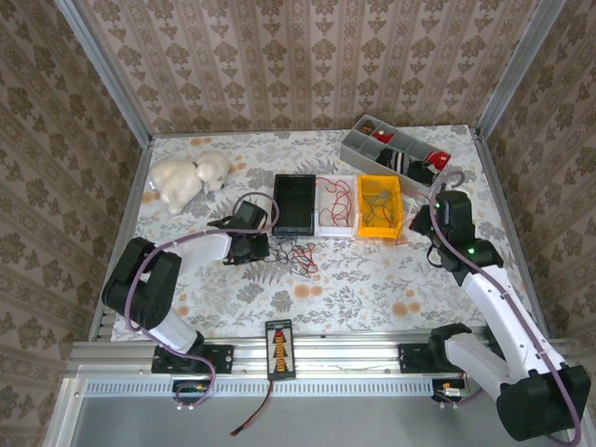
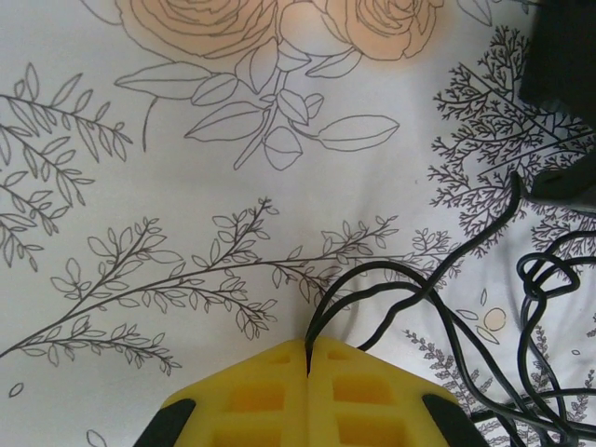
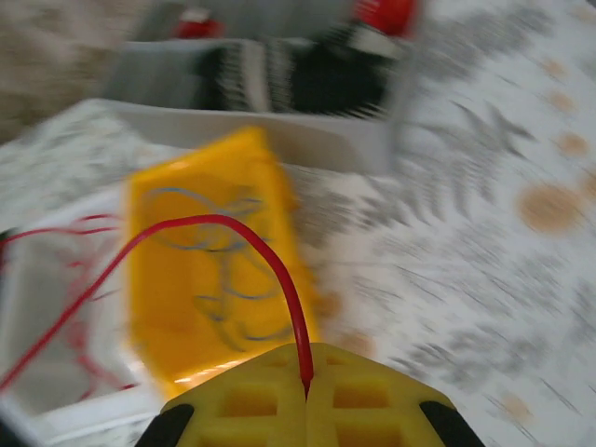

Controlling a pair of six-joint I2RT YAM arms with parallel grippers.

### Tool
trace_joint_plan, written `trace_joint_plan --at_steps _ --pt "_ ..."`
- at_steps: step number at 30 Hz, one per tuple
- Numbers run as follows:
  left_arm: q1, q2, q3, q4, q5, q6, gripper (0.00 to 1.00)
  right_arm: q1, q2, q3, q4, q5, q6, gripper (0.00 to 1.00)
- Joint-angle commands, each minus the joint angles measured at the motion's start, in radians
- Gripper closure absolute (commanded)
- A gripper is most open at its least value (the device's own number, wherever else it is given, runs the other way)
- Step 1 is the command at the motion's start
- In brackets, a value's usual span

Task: Untangle the cables

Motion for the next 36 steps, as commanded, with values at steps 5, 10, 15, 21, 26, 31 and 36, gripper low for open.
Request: trace_joint_plan --at_steps 5,10,15,21,26,31,36 --pt "0.000 0.023 -0.022 0.048 -0.062 0.025 1.00 0.184 0.214 0.168 0.080 -0.084 -0.112 1.00" --pt "0.001 0.022 -0.022 0.038 -0.070 0.025 1.00 0.234 0.429 0.268 0.135 -0.118 -0.107 1.00" --pt "0.001 0.019 -0.021 0.022 -0.083 0.021 1.00 0.242 0.666 0.435 0.047 -0.039 -0.112 1.00" --pt "0.001 0.026 -0.019 0.022 -0.080 0.022 1.00 0.244 0.890 0.612 -0.079 0.067 -0.166 1.00" --pt "0.001 0.043 -0.010 0.015 -0.078 0.021 1.00 0.244 0.970 0.674 -0.144 0.181 -0.189 1.00" --pt "0.003 0.047 -0.006 0.012 -0.075 0.020 1.00 0.244 0.970 0.679 -0.178 0.290 -0.207 1.00" --pt "0.003 0.055 -0.002 0.013 -0.073 0.016 1.00 0.253 0.980 0.702 -0.163 0.329 -0.229 1.00"
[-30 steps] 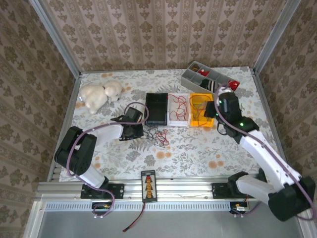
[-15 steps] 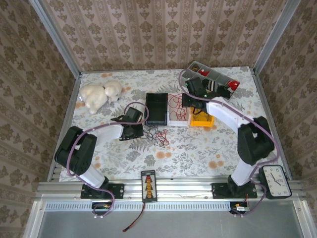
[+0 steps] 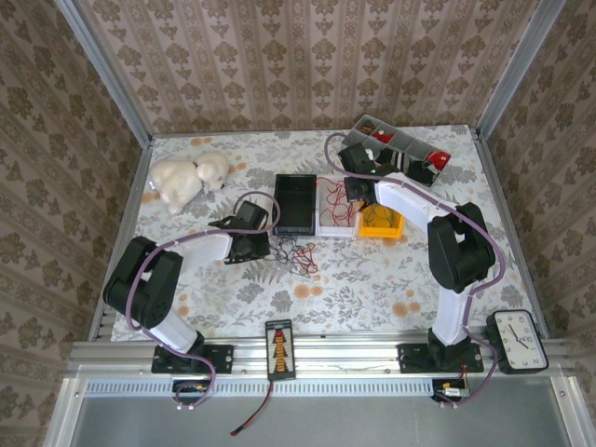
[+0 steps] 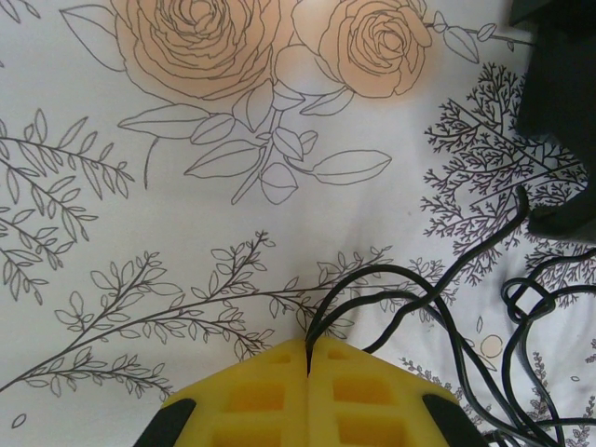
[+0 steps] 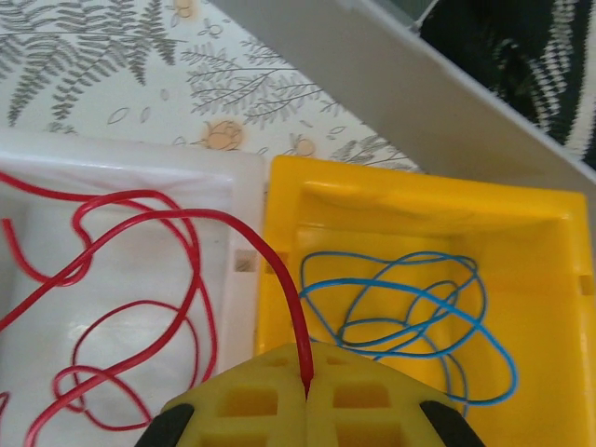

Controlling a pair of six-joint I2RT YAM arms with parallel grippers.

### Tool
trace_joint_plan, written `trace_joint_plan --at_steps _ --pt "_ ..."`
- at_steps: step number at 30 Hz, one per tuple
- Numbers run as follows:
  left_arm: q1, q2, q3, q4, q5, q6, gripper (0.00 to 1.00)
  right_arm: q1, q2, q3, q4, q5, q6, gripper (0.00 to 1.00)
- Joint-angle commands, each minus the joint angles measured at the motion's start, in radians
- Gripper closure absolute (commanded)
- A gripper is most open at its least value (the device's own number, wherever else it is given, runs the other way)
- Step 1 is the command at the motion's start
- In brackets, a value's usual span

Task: Untangle the cables

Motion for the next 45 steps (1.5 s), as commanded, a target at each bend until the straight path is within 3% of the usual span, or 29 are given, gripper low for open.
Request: trace_joint_plan --at_steps 1,11,17,19,23,26,34,41,45 --pt "0.004 0.047 -0.001 -0.018 -0.046 0.009 1.00 0.012 0.020 0.050 -0.043 0.082 -0.034 1.00" --pt "0.004 0.051 0.001 -0.028 -0.051 0.006 1.00 0.057 0.157 0.194 -0.072 0.102 -0.061 1.00" --pt "0.005 0.064 0.010 -0.035 -0.049 0.010 1.00 0.069 0.169 0.194 -0.041 0.059 -0.064 1.00" --pt "0.005 0.065 0.011 -0.037 -0.047 0.011 1.00 0.069 0.144 0.174 -0.032 0.056 -0.059 0.91" --pt "0.005 0.062 0.009 -0.034 -0.047 0.010 1.00 0.069 0.020 0.067 0.104 0.038 -0.057 0.62" --pt "0.004 0.063 0.009 -0.033 -0.046 0.007 1.00 0.069 -0.065 0.002 0.153 0.018 -0.046 0.57" --pt "0.004 0.067 0.011 -0.034 -0.043 0.007 1.00 0.101 -0.207 -0.132 0.191 -0.129 0.033 0.56" --pt "0.004 0.062 0.009 -0.036 -0.048 0.007 1.00 0.291 -0.301 -0.356 0.256 -0.375 0.001 0.57" --pt "0.004 0.060 0.009 -0.037 -0.049 0.007 1.00 0.348 -0.277 -0.423 0.262 -0.433 0.057 0.59"
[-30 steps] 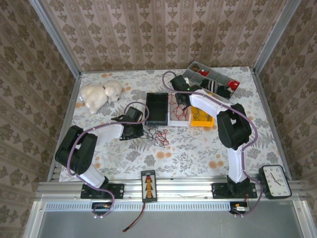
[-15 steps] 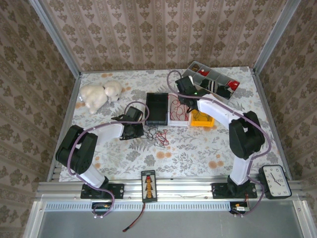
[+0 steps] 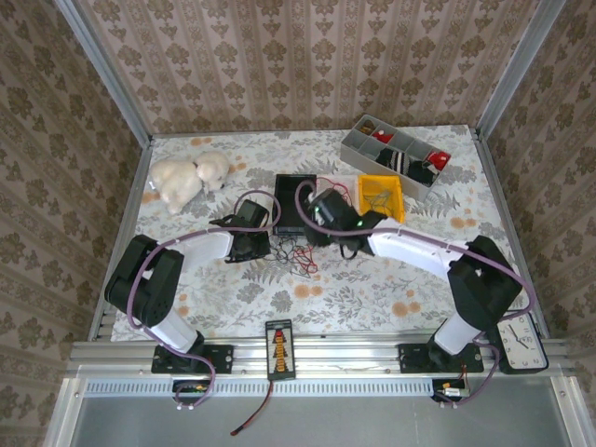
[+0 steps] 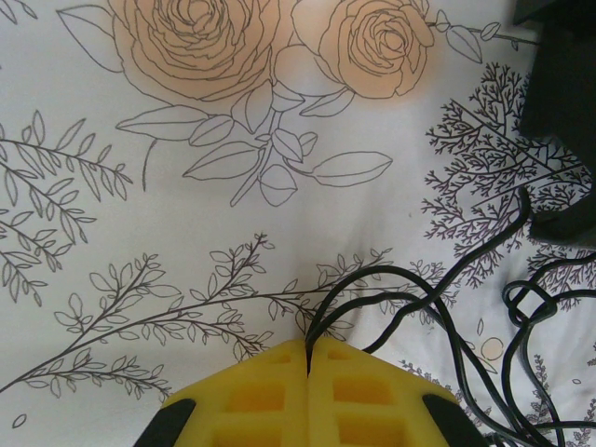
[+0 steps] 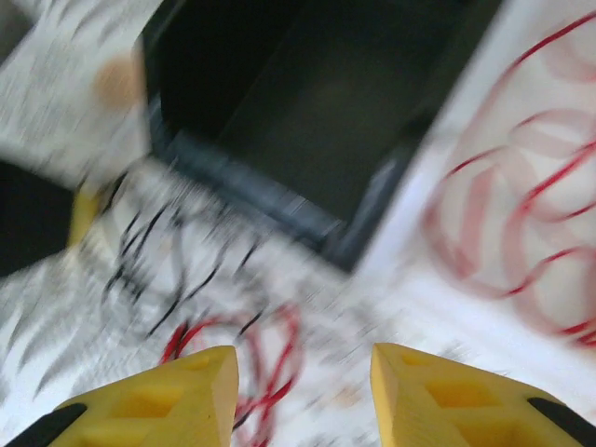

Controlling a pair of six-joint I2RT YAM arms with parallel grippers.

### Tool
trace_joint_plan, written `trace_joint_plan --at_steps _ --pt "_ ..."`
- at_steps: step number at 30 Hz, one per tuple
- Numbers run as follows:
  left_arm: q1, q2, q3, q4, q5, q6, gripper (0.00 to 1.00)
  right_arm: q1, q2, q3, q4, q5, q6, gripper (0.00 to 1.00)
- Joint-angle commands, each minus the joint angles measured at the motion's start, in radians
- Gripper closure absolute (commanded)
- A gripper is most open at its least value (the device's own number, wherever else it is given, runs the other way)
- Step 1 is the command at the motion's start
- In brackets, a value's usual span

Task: Untangle the cables

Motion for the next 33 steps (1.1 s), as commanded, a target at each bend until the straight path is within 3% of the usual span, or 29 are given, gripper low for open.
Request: trace_joint_plan --at_steps 1,10,24,27,30,33 --pt "0.004 0.045 -0.011 -0.015 -0.050 0.006 1.00 0.007 0.007 -0.044 0.026 -0.106 0.066 0.59" --pt "0.004 0.043 -0.011 -0.015 -0.052 0.007 1.00 -0.008 0.070 -0.055 0.071 -0.092 0.180 0.53" --pt "0.003 0.024 -0.024 -0.014 -0.063 0.001 1.00 -0.057 0.186 -0.016 0.132 -0.188 0.253 0.57" --pt "0.003 0.023 -0.024 -0.016 -0.065 0.001 1.00 -0.058 0.208 -0.005 0.144 -0.217 0.255 0.68" --pt "0.006 0.025 -0.017 -0.052 -0.092 -0.019 1.00 -0.066 0.196 -0.023 0.149 -0.211 0.265 0.90" --pt "0.029 0.031 -0.012 -0.133 -0.155 -0.081 1.00 -0.089 0.151 -0.073 0.154 -0.191 0.289 0.98"
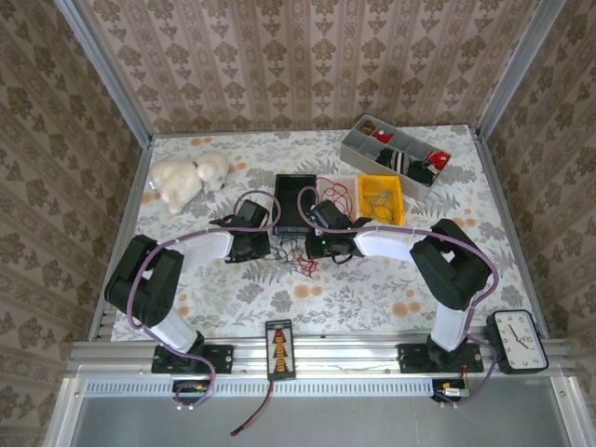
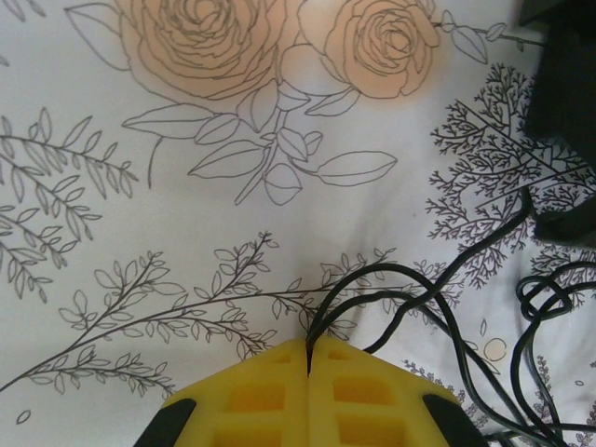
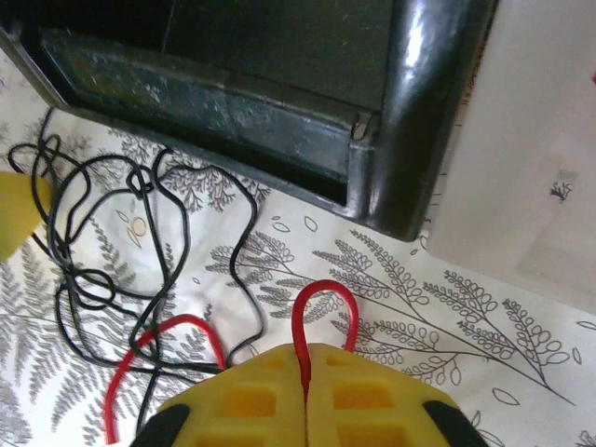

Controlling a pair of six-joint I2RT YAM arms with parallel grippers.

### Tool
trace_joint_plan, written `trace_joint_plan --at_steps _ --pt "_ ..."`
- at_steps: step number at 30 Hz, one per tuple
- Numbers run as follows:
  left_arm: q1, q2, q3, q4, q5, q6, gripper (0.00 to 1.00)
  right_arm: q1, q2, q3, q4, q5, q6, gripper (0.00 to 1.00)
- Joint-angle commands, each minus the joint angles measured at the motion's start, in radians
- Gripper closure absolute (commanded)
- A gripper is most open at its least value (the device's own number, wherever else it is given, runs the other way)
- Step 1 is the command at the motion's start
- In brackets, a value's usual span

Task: Untangle the cables

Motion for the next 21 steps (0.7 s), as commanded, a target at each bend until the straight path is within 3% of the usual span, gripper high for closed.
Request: trace_joint_plan --at_steps 1,12,17,21 --pt "0.039 0.030 -0.020 -0.137 -0.154 -0.084 1.00 -0.037 -0.058 -0.056 0.004 0.009 0.037 0.99" --pt "0.162 -0.115 -0.139 -0.184 -0.249 -0.276 1.00 -0.220 -0.369 -0.334 -0.138 0.220 0.197 1.00" --pt "0.172 -0.151 -0.122 -0.194 -0.261 -0.249 1.00 -0.301 -0.464 -0.396 -0.227 0.297 0.265 1.00" --pt "0.167 -0.128 -0.111 -0.128 -0.177 -0.186 1.00 -0.309 -0.494 -0.410 -0.186 0.284 0.273 1.00"
